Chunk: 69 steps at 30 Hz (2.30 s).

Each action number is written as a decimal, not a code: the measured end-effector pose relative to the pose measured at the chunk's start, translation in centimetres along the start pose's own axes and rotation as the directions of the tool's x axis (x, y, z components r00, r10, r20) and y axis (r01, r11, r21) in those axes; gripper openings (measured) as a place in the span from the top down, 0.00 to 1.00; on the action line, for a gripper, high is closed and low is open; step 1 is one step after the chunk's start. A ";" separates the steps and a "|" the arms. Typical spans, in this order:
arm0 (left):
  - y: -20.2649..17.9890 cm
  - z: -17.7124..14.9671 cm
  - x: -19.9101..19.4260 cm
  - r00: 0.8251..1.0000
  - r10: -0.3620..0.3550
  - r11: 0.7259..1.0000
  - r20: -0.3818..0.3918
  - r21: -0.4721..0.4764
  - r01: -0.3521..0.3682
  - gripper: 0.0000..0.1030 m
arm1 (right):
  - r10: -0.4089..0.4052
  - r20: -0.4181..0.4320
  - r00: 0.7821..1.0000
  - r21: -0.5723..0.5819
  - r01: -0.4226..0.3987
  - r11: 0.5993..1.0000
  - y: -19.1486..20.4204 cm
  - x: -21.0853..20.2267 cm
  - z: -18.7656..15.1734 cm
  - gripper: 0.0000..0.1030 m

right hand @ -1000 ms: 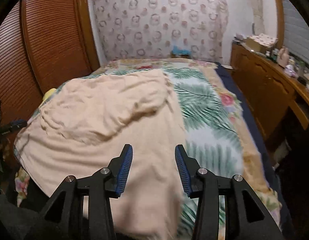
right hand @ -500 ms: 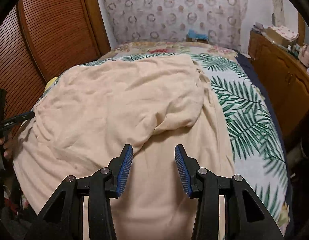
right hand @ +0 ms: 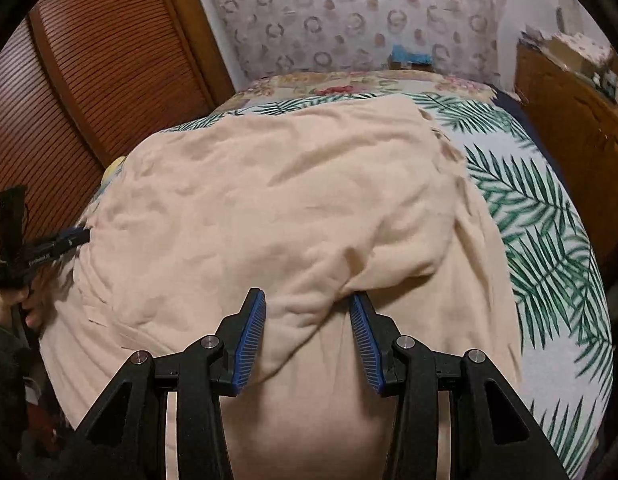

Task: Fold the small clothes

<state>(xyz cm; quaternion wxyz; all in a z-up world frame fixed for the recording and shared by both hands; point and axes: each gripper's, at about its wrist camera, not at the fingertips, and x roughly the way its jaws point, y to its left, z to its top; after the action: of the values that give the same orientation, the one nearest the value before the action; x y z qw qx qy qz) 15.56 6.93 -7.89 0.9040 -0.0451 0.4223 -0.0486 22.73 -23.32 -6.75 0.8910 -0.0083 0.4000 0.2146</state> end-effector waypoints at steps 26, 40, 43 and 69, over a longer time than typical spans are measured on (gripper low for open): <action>-3.5 0.5 -12.8 0.953 -0.096 0.992 0.288 0.100 0.070 0.96 | 0.055 0.232 0.971 -0.132 -0.025 0.991 1.1 -9.1 -3.1 0.97; -1.3 -6.4 -14.4 0.972 -0.060 0.998 0.225 0.049 0.051 0.96 | 0.070 0.180 0.981 -0.136 -0.046 0.990 2.8 -16.1 -10.5 0.97; -0.9 -8.2 -12.3 0.986 -0.041 0.999 0.160 0.033 0.037 0.96 | 0.063 0.112 0.992 -0.119 -0.050 0.992 2.7 -13.9 -11.8 0.97; 4.3 -9.3 -8.3 0.992 0.096 0.994 0.076 -0.063 -0.091 0.26 | -0.014 0.110 0.994 -0.038 0.019 0.999 2.0 -12.2 -12.5 0.60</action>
<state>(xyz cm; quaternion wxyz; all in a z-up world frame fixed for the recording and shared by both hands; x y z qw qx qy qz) 3.36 11.84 -8.08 0.9195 -0.0540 0.3892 0.0083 5.88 -28.43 -6.23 0.9130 -0.0173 0.3462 0.2151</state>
